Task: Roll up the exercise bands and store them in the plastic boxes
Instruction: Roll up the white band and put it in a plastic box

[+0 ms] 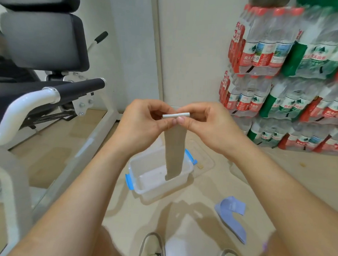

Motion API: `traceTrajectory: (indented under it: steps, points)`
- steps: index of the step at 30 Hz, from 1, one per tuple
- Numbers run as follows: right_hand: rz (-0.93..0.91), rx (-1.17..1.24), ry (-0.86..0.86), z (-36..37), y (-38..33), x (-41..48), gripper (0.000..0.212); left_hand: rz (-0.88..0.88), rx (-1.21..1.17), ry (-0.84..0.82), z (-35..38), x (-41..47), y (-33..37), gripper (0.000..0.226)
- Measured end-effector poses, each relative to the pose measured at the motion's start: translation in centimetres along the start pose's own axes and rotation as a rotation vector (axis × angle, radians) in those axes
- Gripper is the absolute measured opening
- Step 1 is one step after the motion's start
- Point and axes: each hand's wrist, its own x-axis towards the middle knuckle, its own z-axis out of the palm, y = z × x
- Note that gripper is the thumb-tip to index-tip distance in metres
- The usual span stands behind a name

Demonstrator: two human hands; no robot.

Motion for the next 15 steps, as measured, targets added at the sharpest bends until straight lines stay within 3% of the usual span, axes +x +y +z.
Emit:
traceTrajectory:
  steps: [3,6,10,13,15]
  points:
    - [-0.032,0.042,0.109,-0.1,-0.1,0.4,0.008,-0.041,-0.132,0.007,-0.1,0.2,-0.3,0.005]
    - [0.019,0.225,0.152,-0.2,-0.3,0.5,0.011,-0.084,-0.234,-0.224,0.0,0.1,-0.9,0.021]
    - [0.033,0.469,0.241,-0.4,-0.9,0.6,0.013,-0.206,-0.102,-0.579,1.0,-0.3,-2.1,0.021]
    - [-0.01,0.397,0.309,-1.1,-1.3,0.7,0.018,-0.237,0.042,-0.624,1.2,-0.4,-2.4,0.014]
    - [0.049,0.442,0.252,-1.9,-1.2,0.7,0.021,-0.229,-0.043,-0.703,0.5,-0.5,-2.0,0.022]
